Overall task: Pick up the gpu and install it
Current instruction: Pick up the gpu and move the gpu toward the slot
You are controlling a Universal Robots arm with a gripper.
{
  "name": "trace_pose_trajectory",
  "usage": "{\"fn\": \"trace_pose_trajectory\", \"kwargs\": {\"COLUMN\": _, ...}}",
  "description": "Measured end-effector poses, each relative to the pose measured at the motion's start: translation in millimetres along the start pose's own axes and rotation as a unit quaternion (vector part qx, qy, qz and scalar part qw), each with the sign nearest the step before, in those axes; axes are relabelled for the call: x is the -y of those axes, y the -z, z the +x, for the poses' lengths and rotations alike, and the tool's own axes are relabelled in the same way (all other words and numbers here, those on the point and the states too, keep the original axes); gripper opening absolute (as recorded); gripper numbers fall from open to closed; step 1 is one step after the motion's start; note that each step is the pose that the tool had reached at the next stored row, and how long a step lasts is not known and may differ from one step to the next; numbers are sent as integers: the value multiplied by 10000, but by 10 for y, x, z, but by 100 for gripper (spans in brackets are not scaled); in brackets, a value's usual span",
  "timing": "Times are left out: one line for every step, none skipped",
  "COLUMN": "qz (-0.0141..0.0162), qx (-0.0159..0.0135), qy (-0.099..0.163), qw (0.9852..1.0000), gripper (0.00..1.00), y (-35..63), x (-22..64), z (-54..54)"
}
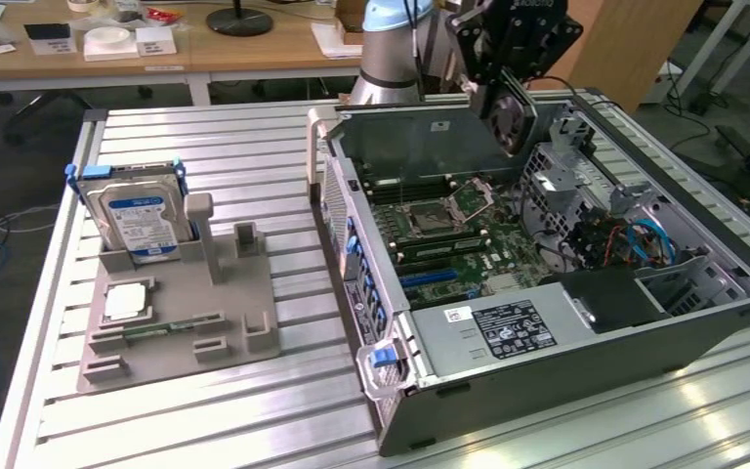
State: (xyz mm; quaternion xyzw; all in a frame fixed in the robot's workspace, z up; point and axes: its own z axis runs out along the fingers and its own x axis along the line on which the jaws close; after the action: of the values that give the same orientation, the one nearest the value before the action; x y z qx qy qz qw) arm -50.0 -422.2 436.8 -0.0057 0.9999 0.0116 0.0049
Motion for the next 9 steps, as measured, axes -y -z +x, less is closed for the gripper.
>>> {"fn": "trace_pose_trajectory", "kwargs": {"qz": 0, "qx": 0, "qy": 0, "qw": 10000, "gripper": 28, "y": -1, "x": 0, "z": -26}}
{"fn": "trace_pose_trajectory", "kwargs": {"qz": 0, "qx": 0, "qy": 1, "qw": 10000, "gripper": 28, "y": -2, "x": 1, "z": -54}}
{"fn": "trace_pose_trajectory", "kwargs": {"qz": 1, "qx": 0, "qy": 1, "qw": 10000, "gripper": 28, "y": -3, "x": 1, "z": -82}}
{"fn": "trace_pose_trajectory", "kwargs": {"qz": 0, "qx": 0, "qy": 0, "qw": 10000, "gripper": 28, "y": -5, "x": 2, "z": -112}}
{"fn": "trace_pose_trajectory", "kwargs": {"qz": 0, "qx": 0, "qy": 0, "qw": 10000, "gripper": 28, "y": -6, "x": 2, "z": -142}}
{"fn": "trace_pose_trajectory", "kwargs": {"qz": 0, "qx": 0, "qy": 0, "qw": 10000, "gripper": 28, "y": -7, "x": 2, "z": -174}}
{"fn": "trace_pose_trajectory", "kwargs": {"qz": 0, "qx": 0, "qy": 1, "qw": 10000, "gripper": 28, "y": -8, "x": 3, "z": -205}}
{"fn": "trace_pose_trajectory", "kwargs": {"qz": -1, "qx": 0, "qy": 0, "qw": 10000, "gripper": 28, "y": -10, "x": 3, "z": -236}}
{"fn": "trace_pose_trajectory", "kwargs": {"qz": 0, "qx": 0, "qy": 0, "qw": 10000, "gripper": 28, "y": -11, "x": 3, "z": -268}}
